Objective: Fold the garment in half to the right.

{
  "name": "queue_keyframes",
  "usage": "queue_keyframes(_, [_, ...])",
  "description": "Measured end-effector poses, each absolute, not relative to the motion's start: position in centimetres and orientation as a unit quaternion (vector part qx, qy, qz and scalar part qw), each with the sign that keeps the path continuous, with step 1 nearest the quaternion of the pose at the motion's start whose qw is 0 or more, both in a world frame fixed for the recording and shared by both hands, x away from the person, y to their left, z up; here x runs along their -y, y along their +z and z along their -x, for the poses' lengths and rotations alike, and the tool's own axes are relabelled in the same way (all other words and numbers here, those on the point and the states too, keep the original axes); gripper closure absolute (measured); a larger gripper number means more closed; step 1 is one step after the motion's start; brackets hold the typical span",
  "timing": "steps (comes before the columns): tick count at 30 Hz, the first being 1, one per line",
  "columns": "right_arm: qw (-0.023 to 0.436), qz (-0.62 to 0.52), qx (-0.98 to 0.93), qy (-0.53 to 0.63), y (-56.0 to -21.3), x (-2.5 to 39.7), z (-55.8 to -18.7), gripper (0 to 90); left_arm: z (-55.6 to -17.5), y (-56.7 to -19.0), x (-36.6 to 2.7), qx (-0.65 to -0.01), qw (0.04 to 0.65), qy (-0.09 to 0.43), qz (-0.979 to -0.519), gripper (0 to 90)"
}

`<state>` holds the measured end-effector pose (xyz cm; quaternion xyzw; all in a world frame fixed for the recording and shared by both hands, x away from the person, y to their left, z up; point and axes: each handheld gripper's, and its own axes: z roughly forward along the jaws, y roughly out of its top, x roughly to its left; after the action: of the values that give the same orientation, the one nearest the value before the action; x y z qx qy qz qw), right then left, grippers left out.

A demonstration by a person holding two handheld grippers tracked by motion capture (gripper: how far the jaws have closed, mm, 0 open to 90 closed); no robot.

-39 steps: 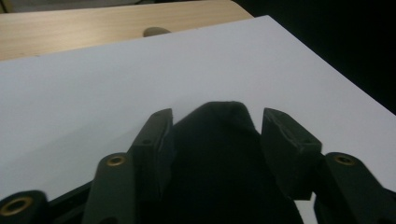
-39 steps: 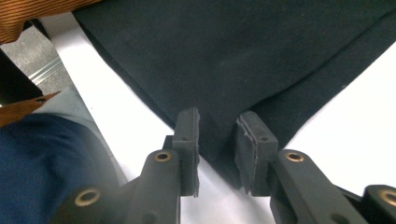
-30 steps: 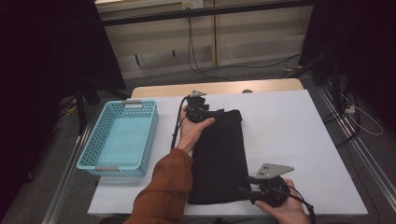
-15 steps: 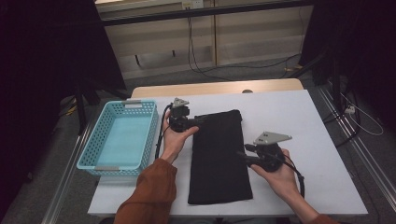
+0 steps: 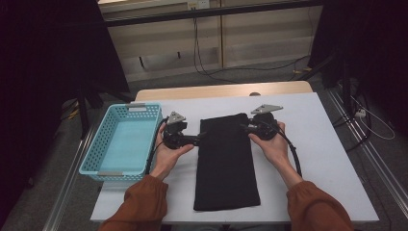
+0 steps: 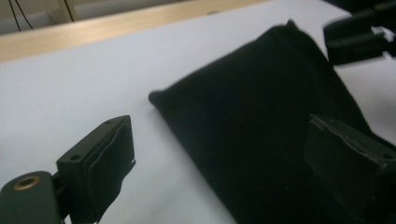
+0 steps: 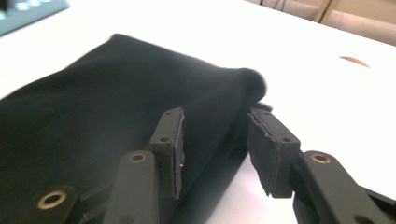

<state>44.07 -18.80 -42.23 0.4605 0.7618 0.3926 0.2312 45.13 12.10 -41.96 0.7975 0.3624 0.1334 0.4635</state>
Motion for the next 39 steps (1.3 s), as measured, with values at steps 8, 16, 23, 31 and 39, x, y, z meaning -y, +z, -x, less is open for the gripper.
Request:
queue_keyframes(8, [0.233,-0.474,-0.76,0.38,-42.4,18.7,-48.0,61.4,-45.1,-42.3,-12.9,-0.368,0.463,0.137,-0.795,9.3])
queue_keyframes(16, [0.201,-0.485,-0.763,0.377,-44.1,19.1,-49.2,88.2,-45.4,-42.6,-13.3,-0.381,0.464,0.138,-0.788,9.5])
queue_keyframes(23, [0.214,-0.497,-0.763,0.355,-44.8,19.7,-50.1,88.6,-45.5,-42.8,-13.2,-0.38,0.461,0.137,-0.79,9.7])
queue_keyframes(31, [0.207,-0.505,-0.759,0.355,-45.6,20.0,-50.8,82.1,-45.4,-42.9,-12.8,-0.373,0.459,0.14,-0.794,9.7])
queue_keyframes(39, [0.218,-0.511,-0.751,0.357,-45.1,21.4,-50.0,78.5,-45.2,-42.6,-12.8,-0.373,0.459,0.147,-0.793,9.6])
